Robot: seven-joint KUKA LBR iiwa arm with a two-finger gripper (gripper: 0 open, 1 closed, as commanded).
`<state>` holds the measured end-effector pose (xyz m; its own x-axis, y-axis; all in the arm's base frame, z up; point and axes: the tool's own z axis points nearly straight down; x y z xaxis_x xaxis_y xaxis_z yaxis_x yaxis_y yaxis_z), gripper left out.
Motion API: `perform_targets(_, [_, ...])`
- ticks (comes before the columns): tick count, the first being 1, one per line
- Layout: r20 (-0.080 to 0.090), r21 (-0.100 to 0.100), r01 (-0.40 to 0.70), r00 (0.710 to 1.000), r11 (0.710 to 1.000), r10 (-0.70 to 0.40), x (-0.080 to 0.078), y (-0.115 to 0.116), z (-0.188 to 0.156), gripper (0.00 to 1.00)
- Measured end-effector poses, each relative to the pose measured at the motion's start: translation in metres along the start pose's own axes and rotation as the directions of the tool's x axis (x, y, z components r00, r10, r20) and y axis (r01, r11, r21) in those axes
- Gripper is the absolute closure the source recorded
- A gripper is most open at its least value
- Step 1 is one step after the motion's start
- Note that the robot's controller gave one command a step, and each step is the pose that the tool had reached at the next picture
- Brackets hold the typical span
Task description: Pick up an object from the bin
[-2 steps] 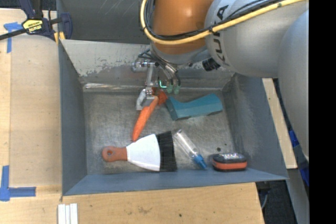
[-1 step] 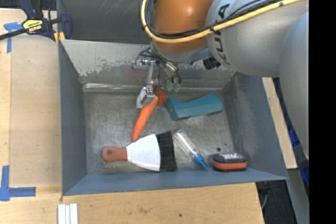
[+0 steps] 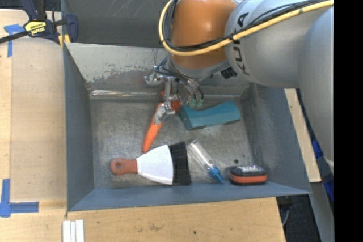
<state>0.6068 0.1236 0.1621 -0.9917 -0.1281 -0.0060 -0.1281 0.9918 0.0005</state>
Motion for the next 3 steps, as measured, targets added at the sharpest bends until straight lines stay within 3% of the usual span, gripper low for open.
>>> perform_targets(1, [-0.007,0.002,0.114,0.993,0.993,-0.114,0.011,-0.045,0.031,0.0])
perform_targets(2, [0.0,0.0,0.21,0.978,0.978,-0.21,-0.003,-0.03,0.03,0.0])
perform_targets(3, [0.011,-0.001,0.251,0.968,0.968,-0.251,-0.016,-0.037,0.085,0.0])
